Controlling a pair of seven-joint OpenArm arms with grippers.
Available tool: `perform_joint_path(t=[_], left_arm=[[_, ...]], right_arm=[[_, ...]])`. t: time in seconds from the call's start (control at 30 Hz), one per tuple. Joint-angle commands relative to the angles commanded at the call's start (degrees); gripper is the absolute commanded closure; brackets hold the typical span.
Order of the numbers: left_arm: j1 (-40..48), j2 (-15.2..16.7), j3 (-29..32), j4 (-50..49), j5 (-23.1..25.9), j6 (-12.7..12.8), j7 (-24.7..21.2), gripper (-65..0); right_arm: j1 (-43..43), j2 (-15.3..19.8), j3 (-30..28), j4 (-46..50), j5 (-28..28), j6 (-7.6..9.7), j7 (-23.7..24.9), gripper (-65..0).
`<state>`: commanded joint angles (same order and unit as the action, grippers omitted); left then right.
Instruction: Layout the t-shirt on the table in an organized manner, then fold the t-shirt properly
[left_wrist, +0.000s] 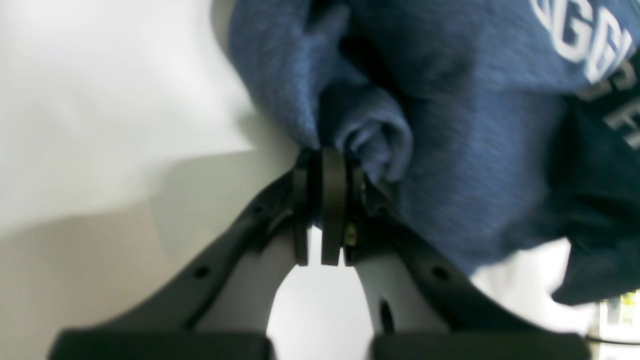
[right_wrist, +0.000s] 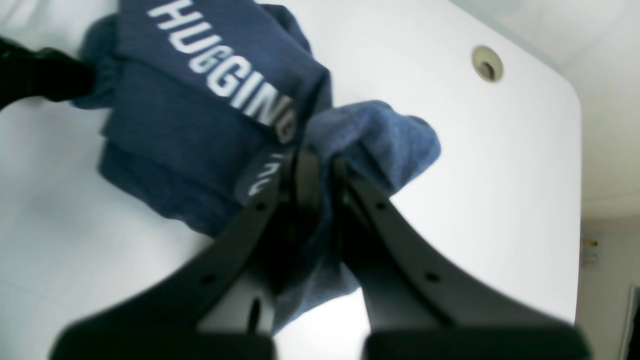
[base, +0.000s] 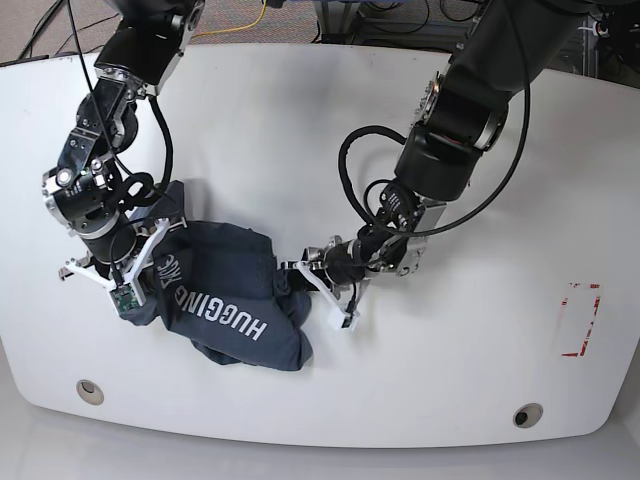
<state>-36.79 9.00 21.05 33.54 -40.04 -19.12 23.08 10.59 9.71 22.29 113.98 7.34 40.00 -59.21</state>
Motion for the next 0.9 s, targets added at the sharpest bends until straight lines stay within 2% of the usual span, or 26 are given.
perform_joint_path(t=[0.13, 0.23, 0.37, 0.63, 0.73, 0.83, 0.9], left_arm=[[2.55, -1.04, -0.09, 7.21, -1.23, 0.26, 2.64, -1.1], [4.31, -4.65, -0.09, 14.15, -2.73, 0.70, 4.40, -1.0], [6.24, -9.31, -1.76, 21.27, -4.57, 3.16, 6.07, -1.0], [8.88, -17.22, -6.86, 27.60, -8.35, 3.34, 9.23, -0.8], [9.32, -18.80, -7.03, 27.52, -9.93, 3.34, 9.23, -1.0], [9.67, -18.89, -6.95, 27.43, -10.29, 3.34, 9.32, -1.7], [10.73, -18.36, -6.86, 27.43, -10.02, 3.34, 9.32, -6.5]], right_arm=[[0.00, 0.00, -0.09, 0.35, 0.00, 0.00, 0.00, 0.0], [0.00, 0.00, -0.09, 0.35, 0.00, 0.00, 0.00, 0.0], [0.00, 0.00, 0.18, 0.35, 0.00, 0.00, 0.00, 0.0], [0.00, 0.00, 0.00, 0.35, 0.00, 0.00, 0.00, 0.0], [0.00, 0.00, -0.09, 0.35, 0.00, 0.00, 0.00, 0.0], [0.00, 0.00, -0.18, 0.35, 0.00, 0.00, 0.00, 0.0], [0.00, 0.00, -0.18, 0.35, 0.00, 0.00, 0.00, 0.0]])
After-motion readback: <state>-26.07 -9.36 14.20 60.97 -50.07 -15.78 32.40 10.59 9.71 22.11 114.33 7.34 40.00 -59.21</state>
